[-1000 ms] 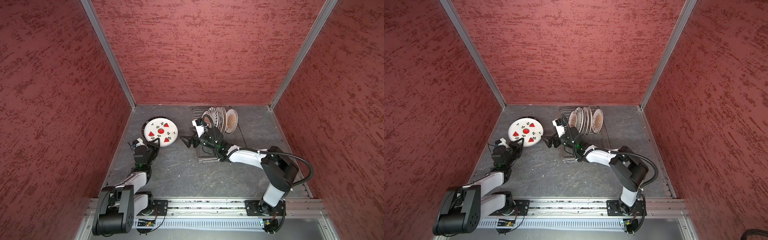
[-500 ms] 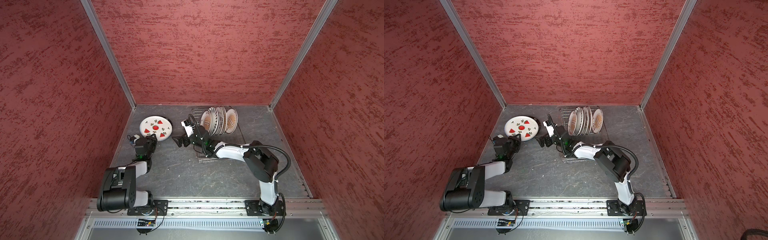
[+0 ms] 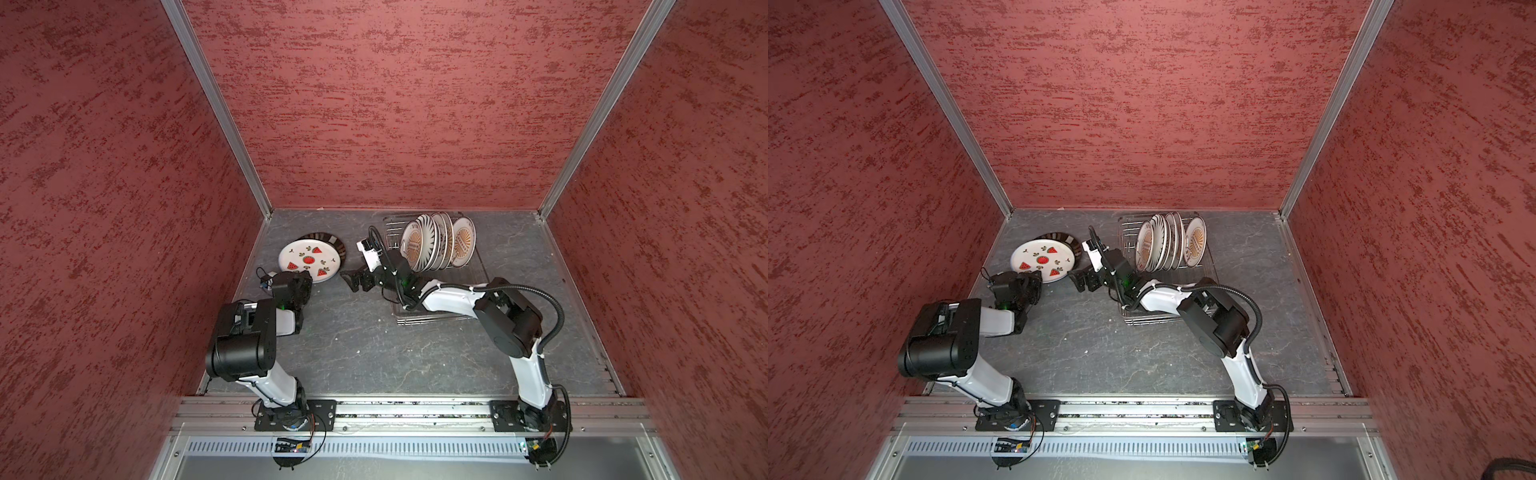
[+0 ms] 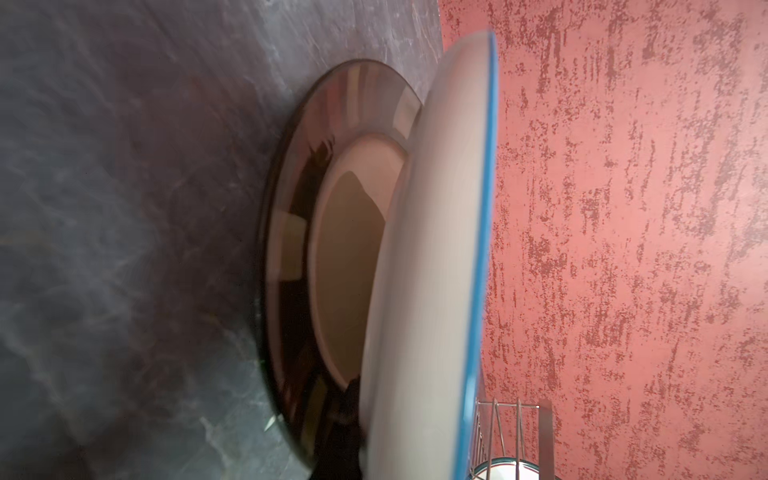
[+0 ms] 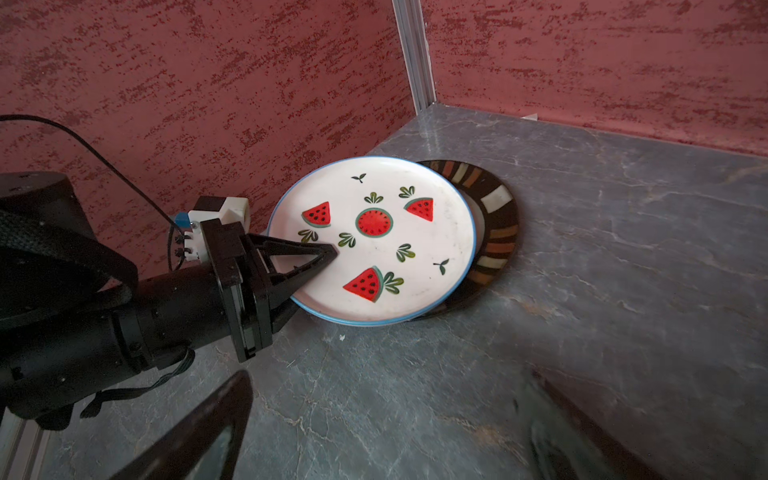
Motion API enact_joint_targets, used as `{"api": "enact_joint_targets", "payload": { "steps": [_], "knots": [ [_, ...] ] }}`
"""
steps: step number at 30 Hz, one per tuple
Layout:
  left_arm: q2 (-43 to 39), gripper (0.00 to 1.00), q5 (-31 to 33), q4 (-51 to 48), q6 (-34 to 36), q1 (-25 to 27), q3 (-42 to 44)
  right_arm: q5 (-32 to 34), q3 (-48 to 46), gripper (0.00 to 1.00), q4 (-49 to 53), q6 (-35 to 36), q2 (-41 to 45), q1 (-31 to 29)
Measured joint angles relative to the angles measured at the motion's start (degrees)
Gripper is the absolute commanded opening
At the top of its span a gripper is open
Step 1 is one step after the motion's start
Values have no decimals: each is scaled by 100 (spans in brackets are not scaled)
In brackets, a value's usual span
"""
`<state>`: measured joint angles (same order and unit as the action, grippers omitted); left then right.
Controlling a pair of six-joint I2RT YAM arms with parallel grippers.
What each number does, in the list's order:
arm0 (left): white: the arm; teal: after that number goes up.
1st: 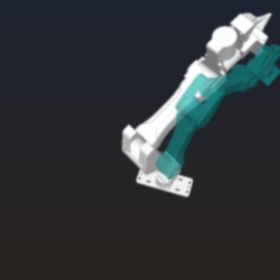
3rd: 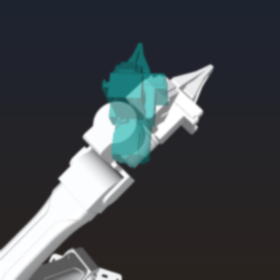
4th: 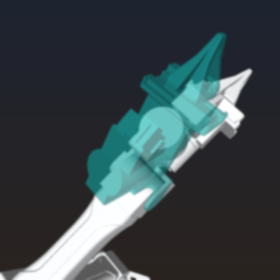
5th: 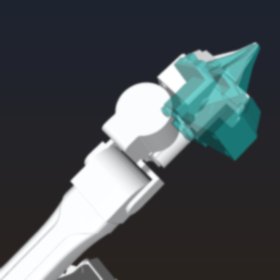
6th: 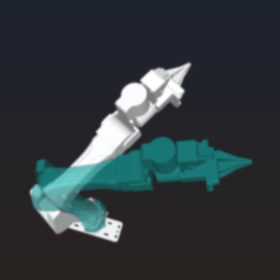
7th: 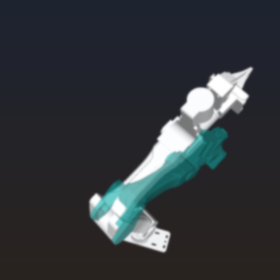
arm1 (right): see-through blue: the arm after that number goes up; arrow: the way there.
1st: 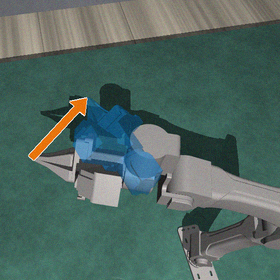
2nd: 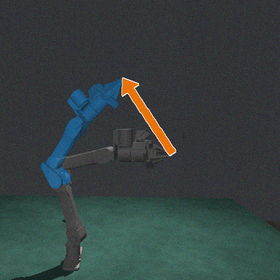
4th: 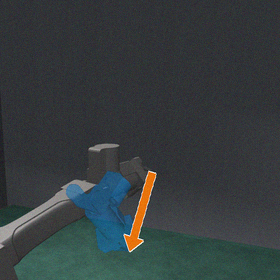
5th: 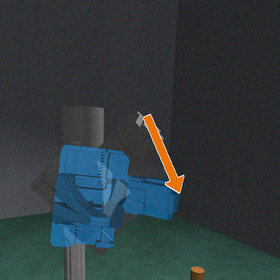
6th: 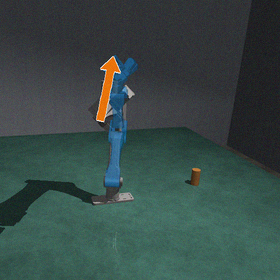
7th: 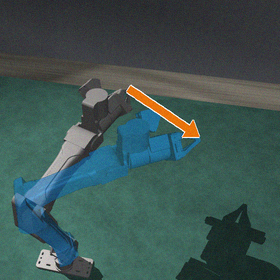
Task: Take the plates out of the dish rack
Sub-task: 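Lower the watermelon plate onto the brown plate with the left gripper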
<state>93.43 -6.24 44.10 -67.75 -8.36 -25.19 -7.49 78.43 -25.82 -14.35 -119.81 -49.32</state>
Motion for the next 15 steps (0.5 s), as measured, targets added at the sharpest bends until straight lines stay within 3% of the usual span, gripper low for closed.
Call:
{"api": "enact_joint_targets", "payload": {
  "steps": [5, 15],
  "knots": [
    [127, 11, -28, 48, 2, 0, -109, 0, 0, 99, 0, -2, -4, 0],
    [330, 16, -107, 48, -39, -42, -162, 0, 0, 99, -2, -2, -15, 0]
  ]
}}
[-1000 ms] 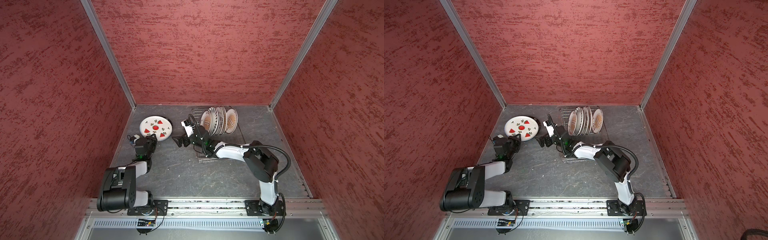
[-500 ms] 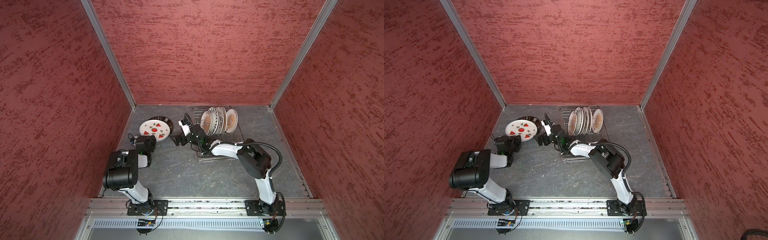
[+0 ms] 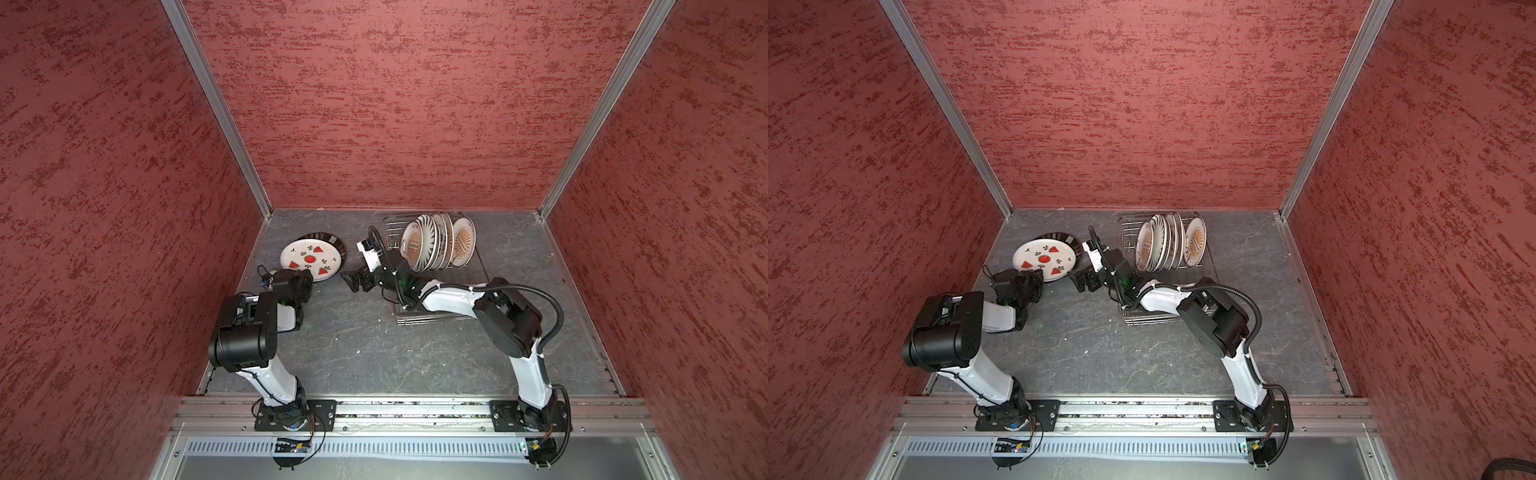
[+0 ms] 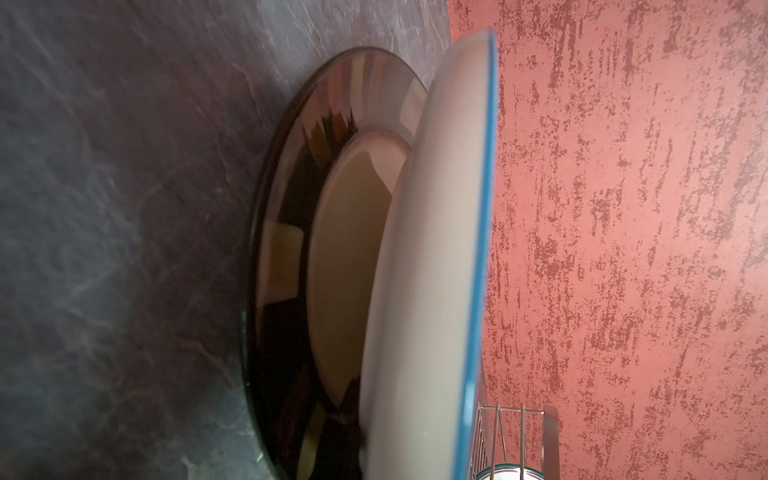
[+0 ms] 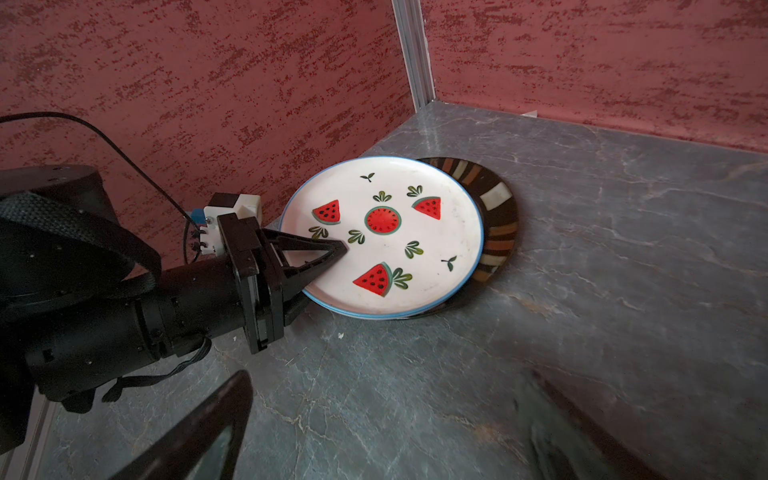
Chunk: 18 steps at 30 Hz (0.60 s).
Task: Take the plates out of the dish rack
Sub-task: 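Lower the watermelon plate onto the brown plate with the left gripper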
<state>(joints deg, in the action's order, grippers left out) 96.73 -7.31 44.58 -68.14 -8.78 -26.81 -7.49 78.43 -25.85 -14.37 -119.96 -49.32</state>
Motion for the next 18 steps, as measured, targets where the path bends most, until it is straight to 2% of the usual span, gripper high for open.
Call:
{"api": "enact_joint_targets", "payload": {
  "steps": [2, 5, 7, 10, 12, 18],
  "knots": [
    [9, 18, -17, 7, 0, -7, -7, 2, 0, 99, 0, 0, 0, 0],
    [11, 27, -26, 24, -2, -22, -44, 7, 0, 99, 0, 0, -7, -2],
    [13, 29, -33, 44, 13, -28, -72, 9, 0, 99, 0, 0, -7, -4],
    [13, 38, -26, 59, 92, -28, -90, 13, 0, 99, 0, 0, -7, -4],
    [13, 48, -17, 35, 136, -28, -92, 13, 0, 99, 0, 0, -7, -4],
    [-101, 58, 127, -424, 229, -33, -214, 22, 0, 99, 0, 0, -7, -4]
  ]
}}
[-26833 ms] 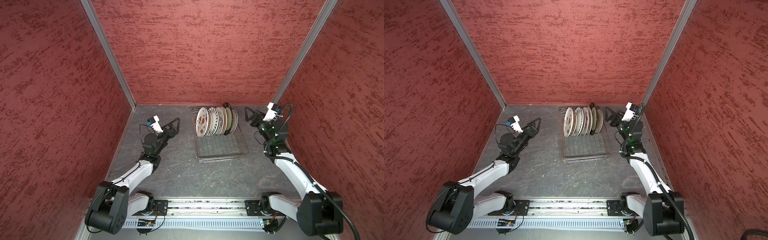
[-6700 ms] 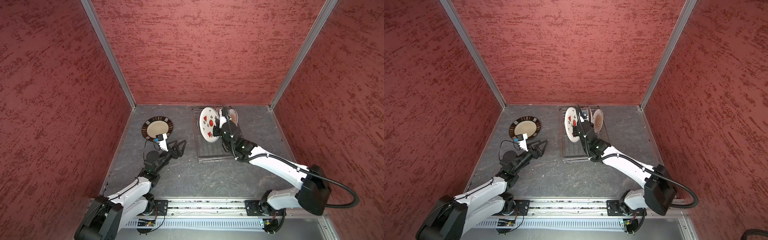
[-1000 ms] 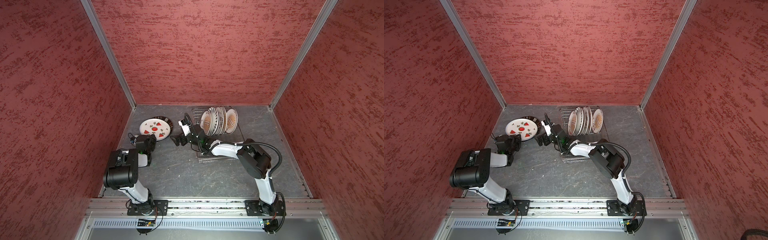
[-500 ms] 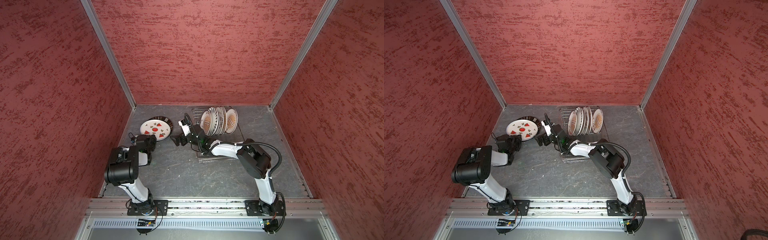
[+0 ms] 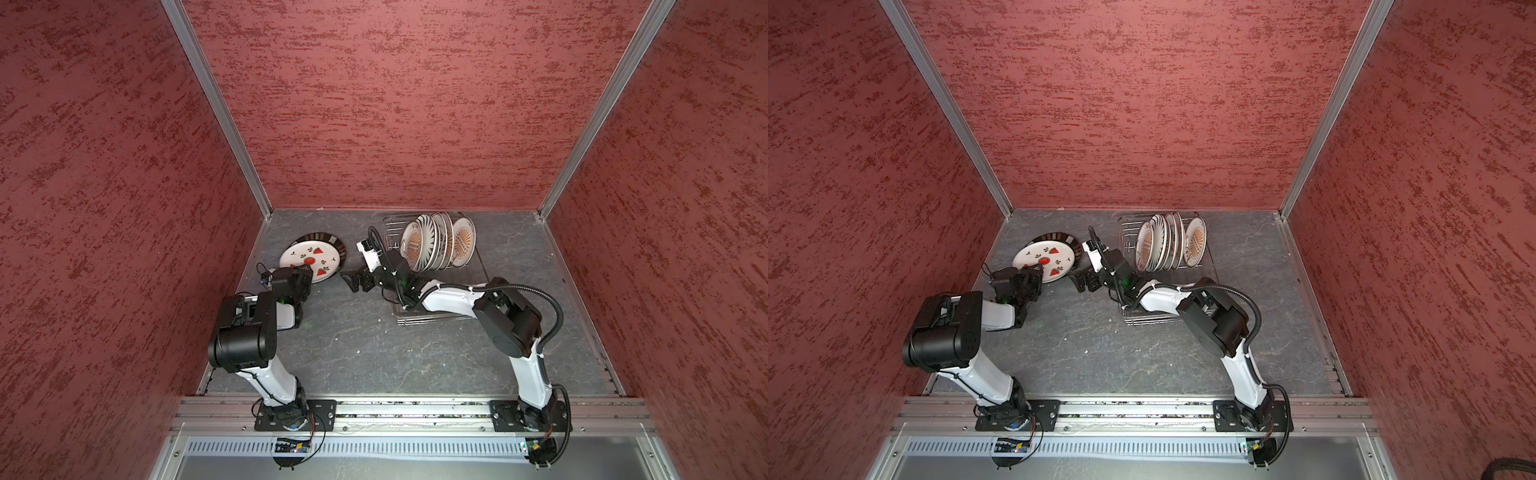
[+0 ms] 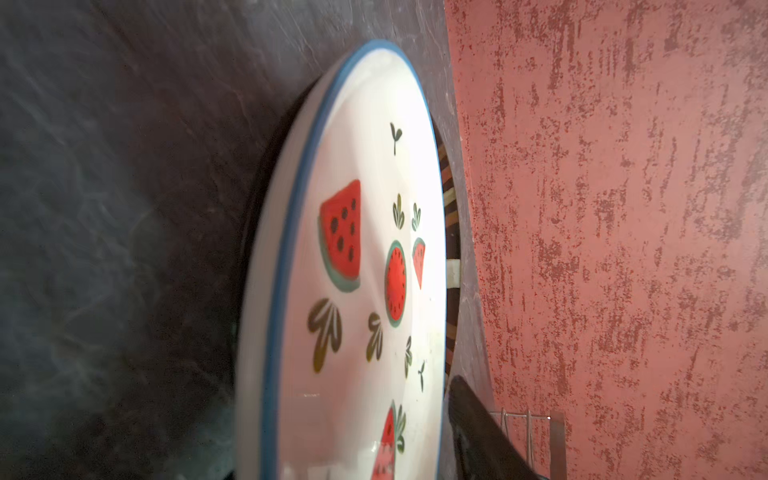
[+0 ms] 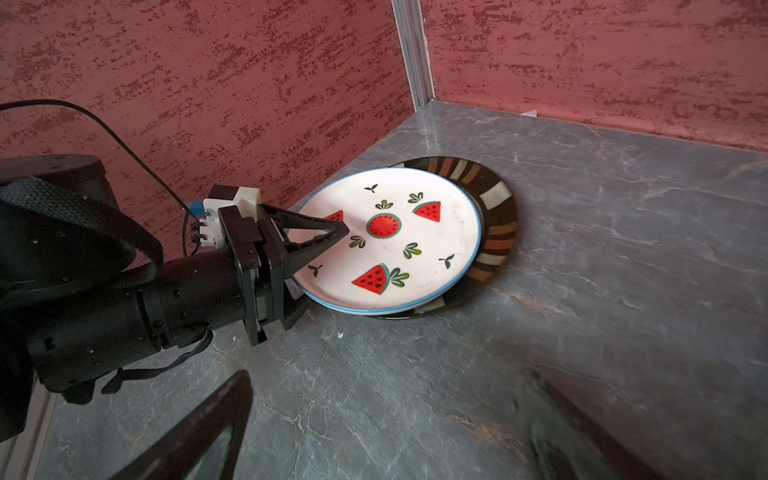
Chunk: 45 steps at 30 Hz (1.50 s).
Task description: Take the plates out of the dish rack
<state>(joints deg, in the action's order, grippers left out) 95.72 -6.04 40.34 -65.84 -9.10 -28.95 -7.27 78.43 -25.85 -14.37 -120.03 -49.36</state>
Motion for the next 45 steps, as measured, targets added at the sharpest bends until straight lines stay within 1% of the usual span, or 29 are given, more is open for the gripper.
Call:
{"api": "enact_joint_targets", "payload": {
  "steps": [4, 7, 10, 18, 26, 33, 38, 45],
  "knots": [
    [-153, 59, 170, -459, 59, 0, -173, 2, 0, 99, 0, 0, -2, 0],
    [-243, 63, 308, -872, 111, 0, -275, 4, 0, 99, 2, 2, -2, 0],
    [-273, 62, 407, -1305, 142, 2, -492, 7, 0, 99, 2, 4, -2, 0],
    [-402, 61, 960, -1853, 236, 151, -649, 7, 0, 99, 7, 4, -2, 0],
    [-358, 61, 1239, -2024, 271, 227, -767, 9, 0, 99, 7, 4, -2, 0],
    [-83, 61, 1237, -1917, 267, 254, -927, 9, 0, 99, 7, 4, -11, 0],
    [-79, 62, 1281, -1904, 267, 275, -927, 9, 0, 99, 7, 4, -35, 0],
    [-79, 63, 1620, -1980, 339, 437, -966, 24, 0, 99, 17, 2, -96, 0]
  ]
}}
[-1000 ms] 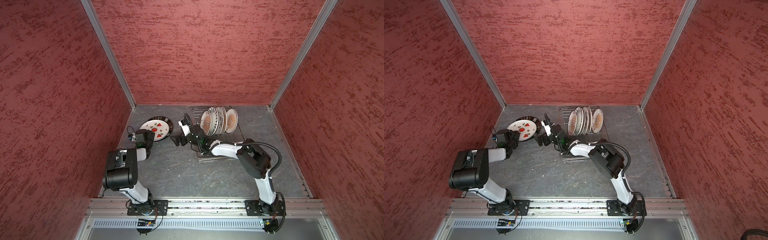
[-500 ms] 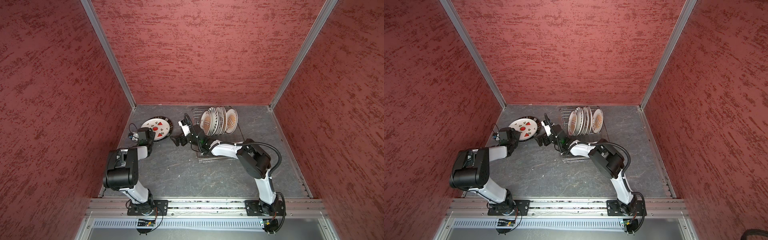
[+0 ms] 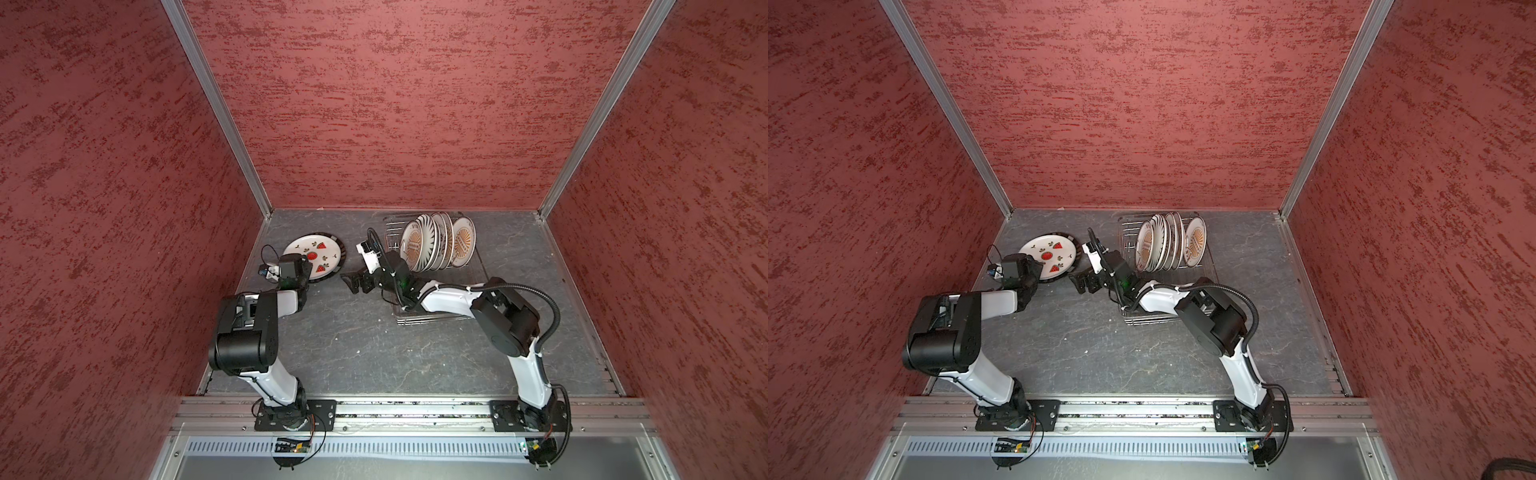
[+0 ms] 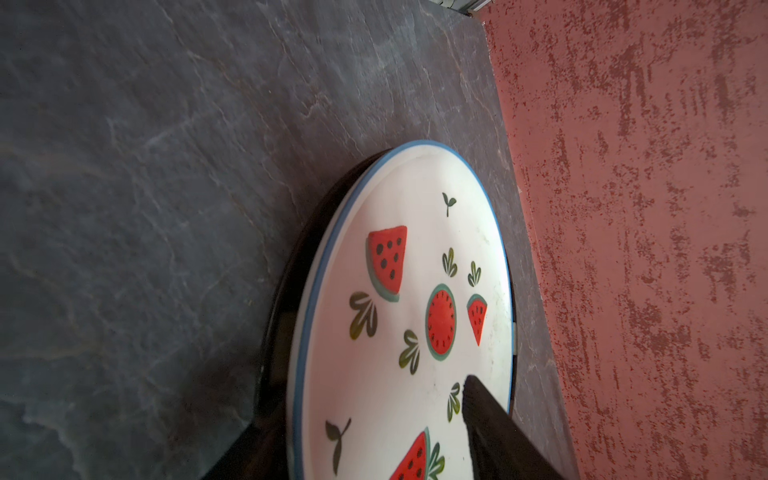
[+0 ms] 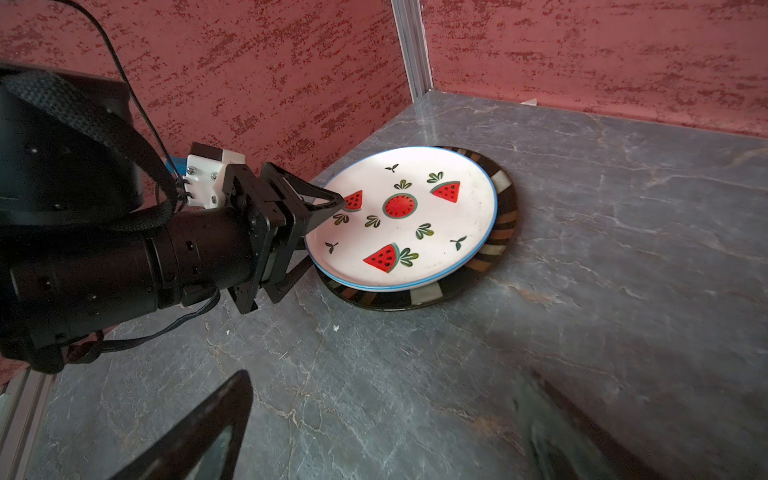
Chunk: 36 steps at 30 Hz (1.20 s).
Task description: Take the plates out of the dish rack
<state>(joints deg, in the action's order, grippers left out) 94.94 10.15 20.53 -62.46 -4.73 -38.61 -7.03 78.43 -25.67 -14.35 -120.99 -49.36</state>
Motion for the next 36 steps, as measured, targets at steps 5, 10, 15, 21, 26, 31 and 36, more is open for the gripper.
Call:
{"api": "enact_joint_targets", "payload": {
  "steps": [5, 10, 15, 21, 26, 31, 36],
  "knots": [
    [0, 64, 114, 0, 15, 35, 2, 22, 0, 99, 24, 2, -2, 0],
    [-15, 67, 236, 74, 22, 61, 44, 28, 0, 99, 28, 2, -2, 0],
    [-98, 77, 260, 116, 55, 61, 83, 31, 0, 99, 28, 0, -2, 0],
    [-164, 79, 260, 286, 59, 61, 201, 31, 0, 99, 28, 0, -2, 0],
    [-348, 90, 299, 247, 83, 61, 297, 31, 0, 99, 28, -2, -2, 0],
    [-391, 90, 350, 109, 83, 9, 439, 28, 0, 99, 26, -15, -2, 0],
    [-527, 91, 374, 66, 83, -9, 623, 28, 0, 99, 26, -17, -2, 0]
  ]
}}
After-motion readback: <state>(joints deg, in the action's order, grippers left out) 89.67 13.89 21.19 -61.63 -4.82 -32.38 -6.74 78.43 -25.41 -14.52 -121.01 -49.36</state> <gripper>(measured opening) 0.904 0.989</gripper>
